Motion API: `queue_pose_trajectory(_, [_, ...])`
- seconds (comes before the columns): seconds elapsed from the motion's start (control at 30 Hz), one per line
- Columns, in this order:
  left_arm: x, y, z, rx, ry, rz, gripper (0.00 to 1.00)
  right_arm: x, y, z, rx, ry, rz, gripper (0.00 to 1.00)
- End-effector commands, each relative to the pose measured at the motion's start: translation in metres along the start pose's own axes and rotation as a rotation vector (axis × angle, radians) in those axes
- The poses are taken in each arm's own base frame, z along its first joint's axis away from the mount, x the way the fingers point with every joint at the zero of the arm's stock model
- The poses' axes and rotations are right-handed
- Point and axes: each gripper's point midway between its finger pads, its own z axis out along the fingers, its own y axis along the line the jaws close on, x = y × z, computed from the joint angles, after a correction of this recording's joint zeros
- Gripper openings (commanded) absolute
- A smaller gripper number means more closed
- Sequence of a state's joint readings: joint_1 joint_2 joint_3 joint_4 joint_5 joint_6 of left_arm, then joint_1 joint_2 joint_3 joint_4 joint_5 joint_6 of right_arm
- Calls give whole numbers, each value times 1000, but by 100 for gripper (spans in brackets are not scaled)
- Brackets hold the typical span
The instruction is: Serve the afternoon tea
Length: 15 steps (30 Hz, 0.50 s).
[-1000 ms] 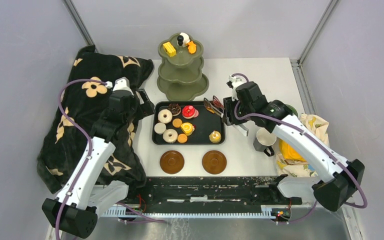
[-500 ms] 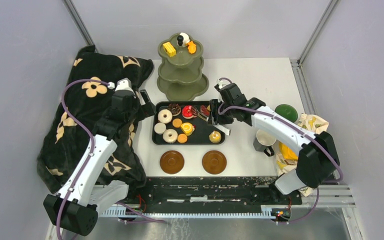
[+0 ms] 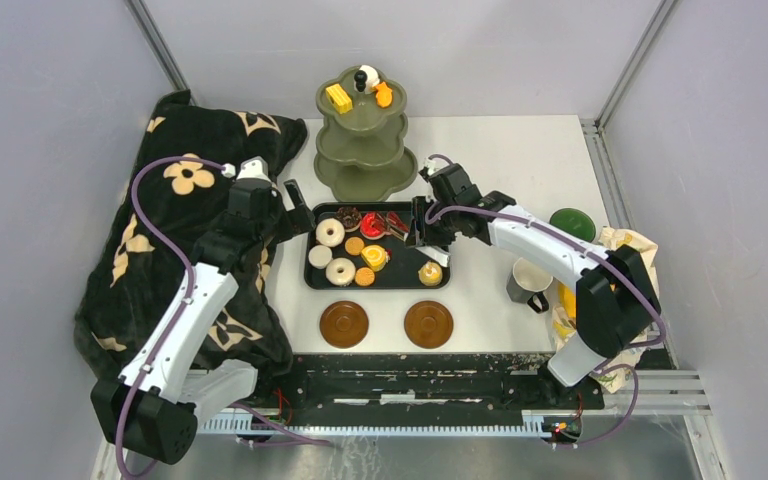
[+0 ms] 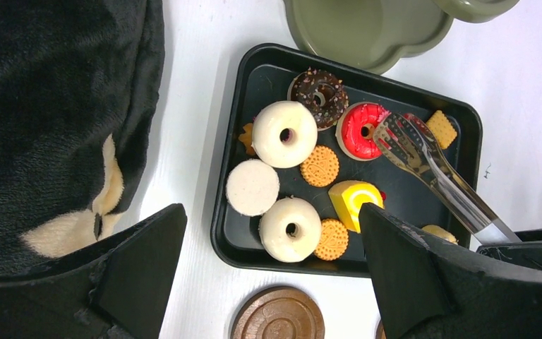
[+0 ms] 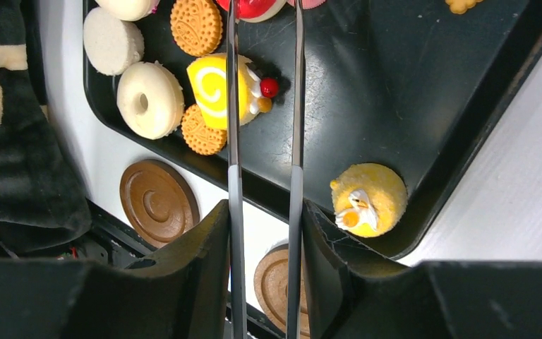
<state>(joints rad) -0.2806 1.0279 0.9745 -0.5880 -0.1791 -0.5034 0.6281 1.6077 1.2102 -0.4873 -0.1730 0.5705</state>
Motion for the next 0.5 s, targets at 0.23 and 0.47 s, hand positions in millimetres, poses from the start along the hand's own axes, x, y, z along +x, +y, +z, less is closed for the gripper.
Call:
queue_pose_trajectory(0.23, [-19,-14,-3,58,-50,-5,99,-29,27,-28,-86,-114,-24,10])
queue_pose_trajectory(0.47, [-21,-12,-6,52,-64,-2,99,-23,23,-47,-79,-150,-18,1])
